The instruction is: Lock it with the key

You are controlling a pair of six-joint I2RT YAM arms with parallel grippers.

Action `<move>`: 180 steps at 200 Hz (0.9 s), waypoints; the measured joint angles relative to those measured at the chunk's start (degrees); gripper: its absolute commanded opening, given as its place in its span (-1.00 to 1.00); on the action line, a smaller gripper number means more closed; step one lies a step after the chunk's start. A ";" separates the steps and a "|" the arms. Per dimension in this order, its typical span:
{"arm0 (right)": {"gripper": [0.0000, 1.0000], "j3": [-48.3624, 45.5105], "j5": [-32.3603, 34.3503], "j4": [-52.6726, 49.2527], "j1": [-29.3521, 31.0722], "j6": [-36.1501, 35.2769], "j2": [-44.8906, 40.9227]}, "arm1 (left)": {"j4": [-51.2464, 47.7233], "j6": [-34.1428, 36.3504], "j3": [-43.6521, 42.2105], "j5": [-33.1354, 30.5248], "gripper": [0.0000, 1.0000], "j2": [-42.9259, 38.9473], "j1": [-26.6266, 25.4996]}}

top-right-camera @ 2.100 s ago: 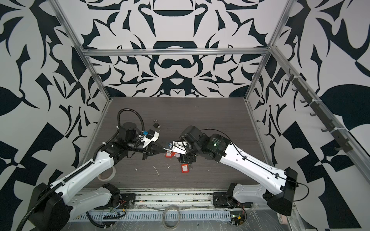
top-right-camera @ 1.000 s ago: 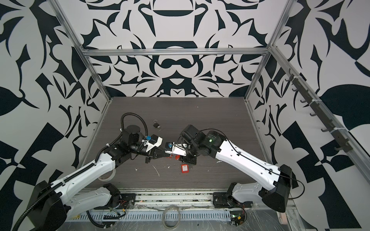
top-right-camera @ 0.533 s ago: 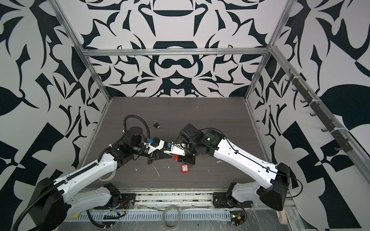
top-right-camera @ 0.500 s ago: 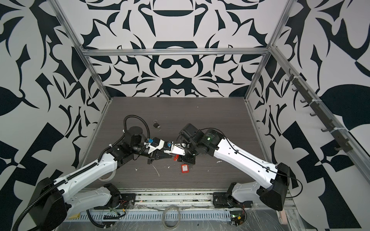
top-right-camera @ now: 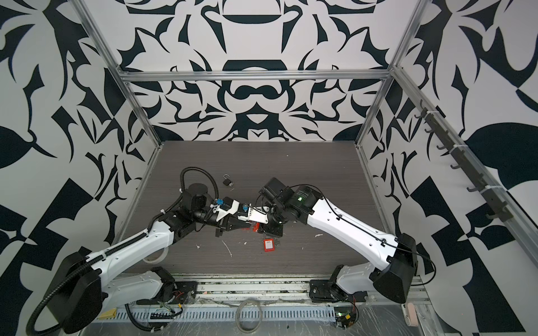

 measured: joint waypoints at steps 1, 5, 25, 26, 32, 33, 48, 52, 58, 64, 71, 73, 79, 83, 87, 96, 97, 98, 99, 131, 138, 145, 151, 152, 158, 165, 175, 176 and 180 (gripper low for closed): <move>-0.16 0.04 0.00 0.04 0.00 0.00 0.00 | 0.17 -0.04 0.00 0.07 -1.00 0.07 0.04; -0.08 0.33 -0.07 0.33 0.00 0.15 0.00 | 0.96 -0.46 0.00 0.26 -1.00 0.28 0.33; 0.20 3.04 -0.37 -0.11 0.00 0.48 0.26 | 4.11 -2.08 -0.02 0.76 -1.00 0.85 1.38; 0.21 3.23 -0.33 -0.22 0.00 0.22 0.28 | 4.22 -2.05 -0.02 0.81 -1.00 0.85 1.40; 0.25 4.09 -0.44 -0.70 0.00 0.46 0.28 | 5.01 -2.49 -0.02 0.85 -1.00 0.87 1.53; 0.26 4.28 -0.42 -0.74 0.00 0.33 0.28 | 5.09 -2.49 -0.02 0.85 -1.00 0.87 1.53; 0.32 5.73 -0.44 -1.46 0.00 0.76 -0.15 | 6.95 -3.48 -0.09 1.09 -1.00 0.96 1.62; 0.33 5.92 -0.37 -1.51 0.02 0.94 -0.50 | 7.30 -3.80 -0.09 1.11 -1.00 1.03 1.60; 0.36 6.08 -0.39 -1.46 0.04 1.14 -1.09 | 7.69 -4.17 -0.11 1.14 -1.00 1.11 1.57; 0.38 6.27 -0.44 -1.42 0.09 1.36 -1.92 | 8.00 -4.48 -0.15 1.20 -1.00 1.29 1.51; 0.38 6.43 -0.48 -1.40 0.11 1.70 -3.02 | 8.26 -4.92 -0.15 1.31 -1.00 1.46 1.46; 0.38 6.51 -0.50 -1.42 0.11 1.77 -3.39 | 8.37 -5.07 -0.15 1.33 -1.00 1.55 1.44; 0.38 6.80 -0.52 -1.55 0.11 2.16 -4.50 | 8.74 -5.51 -0.17 1.51 -1.00 1.75 1.42; 0.38 7.15 -0.59 -1.77 0.09 2.43 -5.44 | 8.98 -5.73 -0.17 1.60 -1.00 1.84 1.42; 0.37 7.50 -0.63 -2.08 0.07 2.62 -6.19 | 9.25 -5.95 -0.17 1.66 -1.00 1.95 1.42; 0.35 8.55 -0.59 -3.13 -0.15 2.99 -8.26 | 9.70 -6.51 -0.17 1.79 -1.00 2.03 1.42; 0.35 8.63 -0.59 -3.21 -0.17 3.02 -8.41 | 9.73 -6.56 -0.17 1.79 -1.00 2.03 1.42; 0.34 8.70 -0.57 -3.32 -0.22 3.02 -8.57 | 9.77 -6.64 -0.17 1.81 -1.00 2.05 1.42; 0.34 8.85 -0.55 -3.54 -0.28 3.06 -8.85 | 9.79 -6.69 -0.17 1.81 -1.00 2.05 1.42; 0.26 9.79 0.46 -9.79 -3.93 3.23 -13.60 | 11.06 -8.13 -0.17 2.23 -1.00 2.03 1.29; 0.23 9.70 0.72 -11.26 -4.79 3.13 -13.70 | 11.17 -8.44 -0.17 2.27 -1.00 2.01 1.25; 0.22 9.35 0.96 -12.41 -5.64 3.08 -14.05 | 11.30 -8.57 -0.17 2.27 -1.00 1.99 1.11; 0.20 8.79 1.09 -13.00 -6.16 3.06 -14.01 | 11.37 -8.70 -0.17 2.25 -1.00 1.90 0.98; 0.20 8.59 1.09 -13.11 -6.29 3.08 -14.01 | 11.37 -8.72 -0.17 2.25 -1.00 1.90 0.98; 0.18 7.65 1.09 -13.38 -6.78 3.04 -13.90 | 11.39 -8.85 -0.17 2.25 -1.00 1.79 0.81; 0.16 6.49 1.03 -13.79 -7.23 2.99 -13.77 | 11.39 -8.96 -0.17 2.23 -1.00 1.68 0.63; 0.14 4.94 0.83 -14.38 -7.74 2.99 -13.42 | 11.41 -9.09 -0.17 2.21 -1.00 1.53 0.33; 0.14 4.72 0.76 -14.38 -7.80 2.93 -13.31 | 11.41 -9.09 -0.17 2.21 -1.00 1.49 0.26; 0.14 4.28 0.61 -14.47 -7.91 2.93 -13.11 | 11.41 -9.11 -0.17 2.12 -1.00 1.46 0.11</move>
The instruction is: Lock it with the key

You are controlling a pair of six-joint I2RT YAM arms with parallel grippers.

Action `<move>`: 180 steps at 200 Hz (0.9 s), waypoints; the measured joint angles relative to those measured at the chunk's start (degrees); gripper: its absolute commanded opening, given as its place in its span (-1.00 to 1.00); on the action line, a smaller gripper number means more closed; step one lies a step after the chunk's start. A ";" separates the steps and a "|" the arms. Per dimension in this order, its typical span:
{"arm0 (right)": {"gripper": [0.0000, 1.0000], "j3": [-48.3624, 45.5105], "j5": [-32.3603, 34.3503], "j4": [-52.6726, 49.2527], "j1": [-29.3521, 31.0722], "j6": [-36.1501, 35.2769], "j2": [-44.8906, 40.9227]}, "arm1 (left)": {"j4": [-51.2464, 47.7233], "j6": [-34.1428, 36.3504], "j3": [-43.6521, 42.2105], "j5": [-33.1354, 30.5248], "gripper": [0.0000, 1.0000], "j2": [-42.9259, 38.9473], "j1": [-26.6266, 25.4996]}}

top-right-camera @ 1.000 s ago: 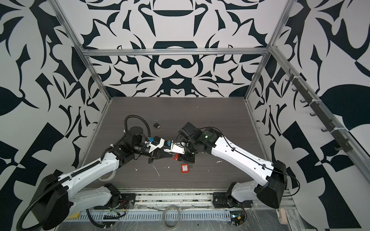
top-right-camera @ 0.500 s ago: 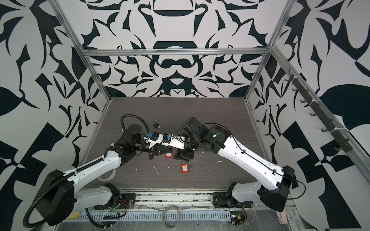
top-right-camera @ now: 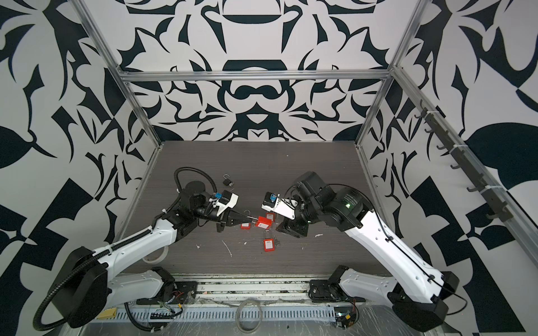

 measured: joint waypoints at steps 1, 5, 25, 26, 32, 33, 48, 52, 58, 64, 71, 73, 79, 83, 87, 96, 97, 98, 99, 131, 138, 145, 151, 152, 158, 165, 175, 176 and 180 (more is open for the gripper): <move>0.14 -0.09 -0.02 -0.02 -0.02 0.02 0.02 | 0.00 0.00 0.00 -0.02 -1.00 0.00 -0.02; 0.13 -0.57 -0.17 -0.04 -0.17 0.00 0.35 | 0.00 -0.02 0.00 -0.09 -1.00 -0.07 -0.17; 0.09 -1.95 -1.16 -0.11 -0.42 -0.17 2.56 | -0.02 -0.26 0.00 -0.50 -1.00 -0.22 -1.11; 0.09 -1.97 -1.20 -0.11 -0.42 -0.17 2.64 | -0.02 -0.28 0.00 -0.52 -1.00 -0.22 -1.14; 0.08 -2.16 -1.53 -0.13 -0.42 -0.24 3.52 | -0.02 -0.37 0.00 -0.61 -1.00 -0.24 -1.40; 0.08 -2.21 -1.62 -0.11 -0.42 -0.26 3.72 | 0.00 -0.39 0.00 -0.63 -1.00 -0.24 -1.42; 0.04 -2.82 -2.16 0.15 -0.42 -0.44 5.62 | -0.02 -0.46 0.00 -0.94 -1.00 -0.39 -1.99; 0.03 -3.08 -2.16 0.31 -0.42 -0.50 6.03 | -0.02 -0.48 0.00 -1.01 -1.00 -0.44 -2.05; 0.02 -3.48 -2.16 0.59 -0.42 -0.63 6.45 | -0.02 -0.52 0.00 -1.07 -1.00 -0.55 -2.19; 0.00 -3.93 -2.12 0.83 -0.42 -0.70 6.78 | -0.02 -0.59 0.00 -1.20 -1.00 -0.66 -2.32; -0.01 -4.39 -2.05 1.18 -0.42 -0.85 6.93 | -0.02 -0.63 0.00 -1.36 -1.00 -0.79 -2.40; -0.01 -4.57 -2.01 1.36 -0.42 -0.85 6.97 | -0.02 -0.61 0.00 -1.36 -1.00 -0.83 -2.40; -0.01 -4.94 -1.90 1.70 -0.42 -0.96 6.97 | -0.02 -0.63 0.00 -1.46 -1.00 -0.96 -2.49; -0.02 -5.25 -1.88 1.97 -0.42 -1.09 6.97 | -0.02 -0.66 0.00 -1.55 -1.00 -1.03 -2.51; -0.02 -5.44 -1.81 2.19 -0.42 -1.16 6.95 | -0.02 -0.68 0.00 -1.64 -1.00 -1.11 -2.51; -0.03 -5.95 -1.53 2.93 -0.42 -1.33 6.93 | -0.04 -0.81 0.00 -1.84 -1.00 -1.33 -2.51; -0.03 -6.01 -1.49 2.99 -0.42 -1.36 6.93 | -0.04 -0.81 0.00 -1.84 -1.00 -1.36 -2.51; -0.03 -6.12 -1.42 3.17 -0.42 -1.38 6.93 | -0.02 -0.83 0.00 -1.84 -1.00 -1.38 -2.51; -0.03 -6.16 -1.42 3.28 -0.42 -1.40 6.91 | -0.02 -0.85 0.00 -1.86 -1.00 -1.42 -2.51; -0.04 -9.92 0.92 8.13 -0.42 -1.36 5.66 | 0.00 -1.42 0.00 -2.16 -1.00 -1.66 -2.54; -0.01 -10.95 1.33 9.51 -0.42 -1.22 5.16 | 0.09 -1.64 0.00 -2.25 -1.00 -1.66 -2.56; 0.01 -11.69 1.62 10.51 -0.42 -1.18 4.74 | 0.39 -1.97 0.00 -2.47 -1.00 -1.66 -2.56; 0.03 -12.33 1.79 11.43 -0.42 -1.09 4.26 | 0.55 -2.19 -0.02 -2.60 -1.00 -1.66 -2.58; 0.03 -12.37 1.81 11.50 -0.42 -1.05 4.22 | 0.59 -2.21 0.00 -2.62 -1.00 -1.66 -2.56; 0.05 -12.76 1.99 12.02 -0.42 -1.05 3.72 | 0.74 -2.36 -0.02 -2.69 -1.00 -1.68 -2.58; 0.08 -13.07 2.12 12.31 -0.42 -1.05 3.02 | 0.81 -2.49 -0.02 -2.78 -1.00 -1.73 -2.60; 0.12 -13.14 2.16 12.11 -0.42 -1.51 1.90 | 0.79 -2.51 -0.07 -2.97 -1.00 -1.86 -2.67; 0.12 -13.14 2.14 12.07 -0.42 -1.53 1.77 | 0.79 -2.51 -0.07 -2.99 -1.00 -1.88 -2.67; 0.13 -13.14 2.14 11.89 -0.42 -1.53 1.29 | 0.74 -2.51 -0.11 -3.08 -1.00 -2.01 -2.67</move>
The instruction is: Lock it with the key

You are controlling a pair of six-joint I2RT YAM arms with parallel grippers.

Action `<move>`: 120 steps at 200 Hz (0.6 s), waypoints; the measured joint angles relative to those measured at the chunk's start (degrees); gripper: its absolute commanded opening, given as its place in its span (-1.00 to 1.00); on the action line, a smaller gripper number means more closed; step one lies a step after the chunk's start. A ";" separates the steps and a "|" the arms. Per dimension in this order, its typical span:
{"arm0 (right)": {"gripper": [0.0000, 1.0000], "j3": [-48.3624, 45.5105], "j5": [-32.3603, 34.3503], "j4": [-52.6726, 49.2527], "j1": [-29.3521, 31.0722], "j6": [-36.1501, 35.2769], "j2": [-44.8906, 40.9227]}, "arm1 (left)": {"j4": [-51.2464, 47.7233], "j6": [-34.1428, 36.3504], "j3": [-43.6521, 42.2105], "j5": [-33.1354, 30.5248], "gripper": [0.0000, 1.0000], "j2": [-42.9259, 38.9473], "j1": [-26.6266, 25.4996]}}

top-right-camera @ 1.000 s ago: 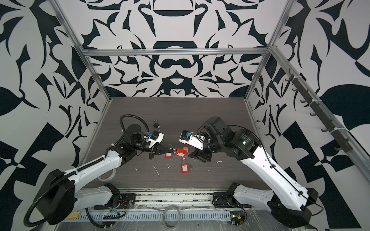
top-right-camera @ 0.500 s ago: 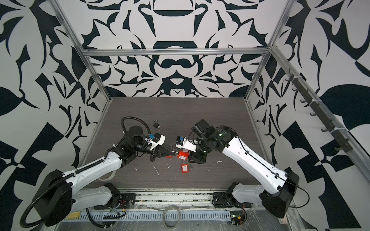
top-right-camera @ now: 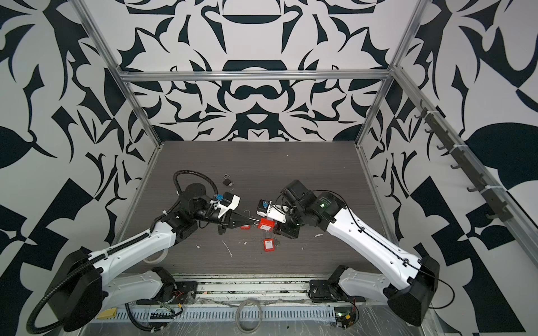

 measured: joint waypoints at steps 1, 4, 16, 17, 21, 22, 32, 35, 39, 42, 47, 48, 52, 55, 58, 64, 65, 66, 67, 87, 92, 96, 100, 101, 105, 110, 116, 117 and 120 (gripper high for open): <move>0.13 0.00 0.00 -0.09 0.00 -0.11 -0.20 | 0.00 0.00 -0.02 0.00 -1.00 -0.02 0.00; 0.13 0.00 -0.02 -0.37 0.00 -0.13 -0.61 | -0.07 0.02 -0.04 -0.04 -1.00 -0.13 0.00; 0.12 0.17 -0.09 -2.16 0.00 -0.28 -2.01 | -0.22 0.13 -0.13 -0.15 -1.00 -0.50 0.00; 0.12 0.22 -0.09 -2.29 0.00 -0.31 -2.10 | -0.24 0.13 -0.13 -0.17 -1.00 -0.52 0.00; 0.10 0.37 -0.13 -3.19 0.00 -0.33 -2.54 | -0.28 0.17 -0.13 -0.20 -1.00 -0.59 0.00; 0.10 0.42 -0.13 -3.32 0.00 -0.33 -2.60 | -0.31 0.20 -0.13 -0.20 -1.00 -0.63 0.00; 0.04 0.92 -0.17 -5.18 0.00 -0.44 -3.34 | -0.31 0.22 -0.13 -0.20 -1.00 -0.70 0.00; 0.02 1.07 -0.17 -5.64 0.00 -0.22 -3.45 | -0.31 0.22 -0.13 -0.20 -1.00 -0.70 0.00; 0.01 1.33 -0.17 -6.16 0.00 -0.31 -3.63 | -0.33 0.22 -0.13 -0.20 -1.00 -0.70 0.00; 0.00 1.49 -0.20 -6.51 0.00 -0.11 -3.69 | -0.37 0.24 -0.13 -0.22 -1.00 -0.70 0.00; -0.01 1.77 -0.20 -6.95 0.00 -0.13 -3.72 | -0.39 0.24 -0.13 -0.22 -1.00 -0.70 0.00; -0.01 1.84 -0.20 -6.99 0.00 -0.11 -3.72 | -0.39 0.24 -0.13 -0.20 -1.00 -0.70 0.00; -0.03 2.08 -0.17 -7.28 0.00 -0.20 -3.69 | -0.39 0.24 -0.13 -0.20 -1.00 -0.70 0.00; -0.04 2.21 -0.17 -7.37 0.00 -0.09 -3.69 | -0.37 0.24 -0.13 -0.20 -1.00 -0.70 0.00; -0.05 2.32 -0.13 -7.37 0.00 -0.20 -3.65 | -0.37 0.24 -0.13 -0.20 -1.00 -0.68 0.00; -0.07 2.49 -0.13 -7.30 0.00 -0.20 -3.58 | -0.39 0.22 -0.13 -0.20 -1.00 -0.68 0.00; -0.07 2.51 -0.11 -7.30 0.00 -0.22 -3.56 | -0.39 0.24 -0.13 -0.20 -1.00 -0.68 0.00; -0.07 2.56 -0.11 -7.30 0.00 -0.20 -3.56 | -0.42 0.24 -0.13 -0.20 -1.00 -0.68 0.00; -0.07 2.60 -0.11 -7.30 0.00 -0.15 -3.56 | -0.39 0.22 -0.13 -0.20 -1.00 -0.68 0.00; -0.11 3.39 -0.28 -7.21 0.00 -0.33 -2.86 | -0.83 0.24 -0.11 -0.20 -1.00 -0.68 0.00; -0.12 3.67 -0.46 -7.13 0.00 -0.39 -2.54 | -1.05 0.24 -0.13 -0.20 -1.00 -0.68 -0.02; -0.14 3.91 -0.61 -6.99 0.00 -0.42 -2.25 | -1.25 0.26 -0.11 -0.20 -1.00 -0.68 -0.04; -0.15 4.13 -0.76 -6.91 0.02 -0.50 -1.90 | -1.40 0.26 -0.13 -0.17 -1.00 -0.68 -0.04; -0.15 4.17 -0.79 -6.91 0.02 -0.48 -1.86 | -1.46 0.28 -0.13 -0.17 -1.00 -0.68 -0.04; -0.16 4.33 -0.92 -6.78 0.02 -0.61 -1.53 | -1.70 0.31 -0.13 -0.17 -1.00 -0.68 -0.04; -0.17 4.50 -1.18 -6.58 0.02 -0.63 -1.14 | -1.86 0.33 -0.13 -0.17 -1.00 -0.68 -0.04; -0.20 4.57 -1.42 -6.27 0.02 -0.83 -0.70 | -2.12 0.42 -0.13 -0.20 -1.00 -0.68 -0.04; -0.20 4.57 -1.46 -6.23 0.02 -0.87 -0.59 | -2.12 0.42 -0.11 -0.17 -1.00 -0.68 -0.04; -0.22 4.57 -1.57 -6.10 0.02 -1.05 -0.42 | -2.23 0.46 -0.11 -0.17 -1.00 -0.68 -0.04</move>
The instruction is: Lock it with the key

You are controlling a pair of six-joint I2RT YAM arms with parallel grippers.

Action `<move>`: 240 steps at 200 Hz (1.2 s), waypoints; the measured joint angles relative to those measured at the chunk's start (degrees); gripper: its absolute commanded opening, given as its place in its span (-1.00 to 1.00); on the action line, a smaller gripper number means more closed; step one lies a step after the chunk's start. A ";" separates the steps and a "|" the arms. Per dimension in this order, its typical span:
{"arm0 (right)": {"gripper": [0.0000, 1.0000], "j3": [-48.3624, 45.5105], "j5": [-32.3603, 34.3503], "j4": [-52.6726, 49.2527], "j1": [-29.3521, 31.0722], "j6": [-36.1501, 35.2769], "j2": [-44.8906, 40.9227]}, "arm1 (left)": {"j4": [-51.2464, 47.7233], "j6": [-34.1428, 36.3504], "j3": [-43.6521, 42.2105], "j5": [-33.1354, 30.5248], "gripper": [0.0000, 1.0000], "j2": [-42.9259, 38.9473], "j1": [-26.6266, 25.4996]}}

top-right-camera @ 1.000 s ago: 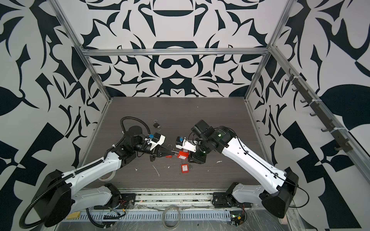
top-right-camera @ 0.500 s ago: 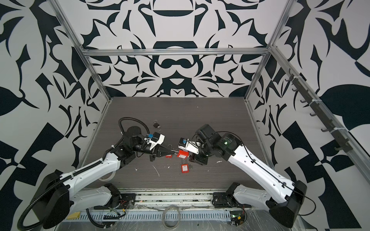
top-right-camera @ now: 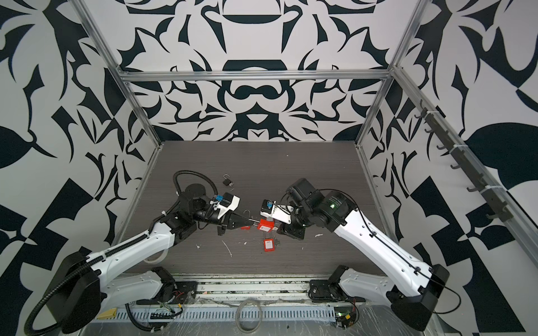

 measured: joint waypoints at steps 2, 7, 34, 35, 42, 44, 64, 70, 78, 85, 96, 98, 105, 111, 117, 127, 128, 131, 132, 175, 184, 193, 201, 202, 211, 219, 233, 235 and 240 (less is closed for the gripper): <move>-0.23 0.00 -0.13 0.09 0.00 -0.02 0.13 | -0.11 0.00 0.00 0.00 -1.00 0.00 0.00; -0.25 0.00 -0.28 0.22 0.00 -0.15 0.37 | -0.31 0.07 -0.02 -0.02 -1.00 0.00 0.00; -0.37 0.00 -1.86 1.11 0.04 -0.57 0.98 | -1.07 0.44 0.00 -0.02 -1.00 0.00 -0.02; -0.38 0.00 -1.92 1.14 0.04 -0.48 0.98 | -1.09 0.44 0.00 -0.02 -1.00 0.00 -0.02; -0.39 0.00 -2.34 1.22 0.09 -0.52 0.98 | -1.29 0.70 0.00 -0.02 -1.00 0.00 -0.02; -0.40 0.00 -2.51 1.29 0.11 -0.66 0.96 | -1.40 0.74 0.00 -0.02 -1.00 0.00 -0.02; -0.60 0.00 -3.63 1.57 0.11 -0.85 0.96 | -2.56 1.70 0.02 -0.02 -1.00 0.00 -0.04; -0.62 -0.02 -3.98 1.60 0.11 -0.81 0.96 | -3.08 1.99 0.07 -0.02 -1.00 0.00 -0.07; -0.64 -0.02 -4.31 1.60 0.11 -0.90 0.96 | -3.58 2.38 0.11 -0.02 -1.00 0.02 -0.07; -0.67 -0.07 -4.66 1.53 0.11 -0.96 0.96 | -4.07 2.69 0.22 0.00 -1.00 0.02 -0.07; -0.70 -0.11 -5.05 1.25 0.11 -1.05 0.98 | -4.55 3.02 0.39 -0.02 -1.00 0.02 -0.11; -0.71 -0.13 -5.11 1.22 0.11 -1.14 0.98 | -4.66 3.08 0.44 -0.02 -1.00 0.02 -0.11; -0.74 -0.26 -5.27 1.11 0.11 -1.33 0.98 | -4.72 3.26 0.50 -0.02 -1.00 0.02 -0.11; -0.76 -0.48 -5.31 1.09 0.11 -1.51 0.96 | -4.79 3.48 0.61 -0.02 -1.00 0.04 -0.11; -0.79 -0.72 -5.31 1.03 0.11 -1.70 0.96 | -4.85 3.67 0.68 -0.02 -1.00 0.07 -0.11; -0.84 -1.20 -5.29 1.01 0.11 -2.14 0.96 | -5.33 4.04 0.98 -0.04 -1.00 0.11 -0.11; -0.84 -1.29 -5.29 1.01 0.11 -2.14 0.96 | -5.40 4.09 1.01 -0.04 -1.00 0.11 -0.11; -0.85 -1.46 -5.31 1.07 0.11 -2.27 0.90 | -5.62 4.17 1.09 -0.07 -1.00 0.11 -0.11; -0.85 -1.49 -5.29 1.09 0.11 -2.36 0.87 | -5.75 4.26 1.09 -0.07 -1.00 0.11 -0.11; -0.88 -2.99 -4.94 1.64 0.22 -3.30 -0.37 | -7.76 4.94 1.18 -0.09 -1.00 -0.13 0.31; -0.88 -3.17 -4.94 2.05 0.26 -3.37 -0.61 | -8.28 5.27 1.18 -0.07 -1.00 -0.55 0.50; -0.90 -3.30 -5.01 2.56 0.28 -3.52 -0.81 | -8.79 5.64 1.18 -0.09 -1.00 -1.01 0.68; -0.92 -3.34 -5.01 2.91 0.42 -3.56 -1.01 | -9.42 6.01 1.18 -0.11 -1.00 -1.53 0.81; -0.92 -3.34 -5.03 2.95 0.42 -3.58 -1.03 | -9.46 6.03 1.18 -0.11 -1.00 -1.57 0.83; -0.92 -3.37 -5.01 3.17 0.55 -3.74 -1.20 | -10.25 6.58 1.18 -0.15 -1.00 -2.10 0.90; -0.93 -3.41 -5.03 3.30 0.61 -3.93 -1.36 | -10.97 7.10 1.18 -0.26 -1.00 -2.58 0.90; -0.93 -3.43 -4.66 2.89 0.76 -4.42 -1.42 | -12.52 8.44 1.20 -0.63 -1.00 -3.45 0.98; -0.93 -3.48 -4.48 2.67 0.76 -4.50 -1.42 | -12.74 8.57 1.20 -0.66 -1.00 -3.54 1.03; -0.94 -3.61 -4.15 2.19 0.74 -4.70 -1.42 | -13.70 9.14 1.20 -0.81 -1.00 -3.96 1.20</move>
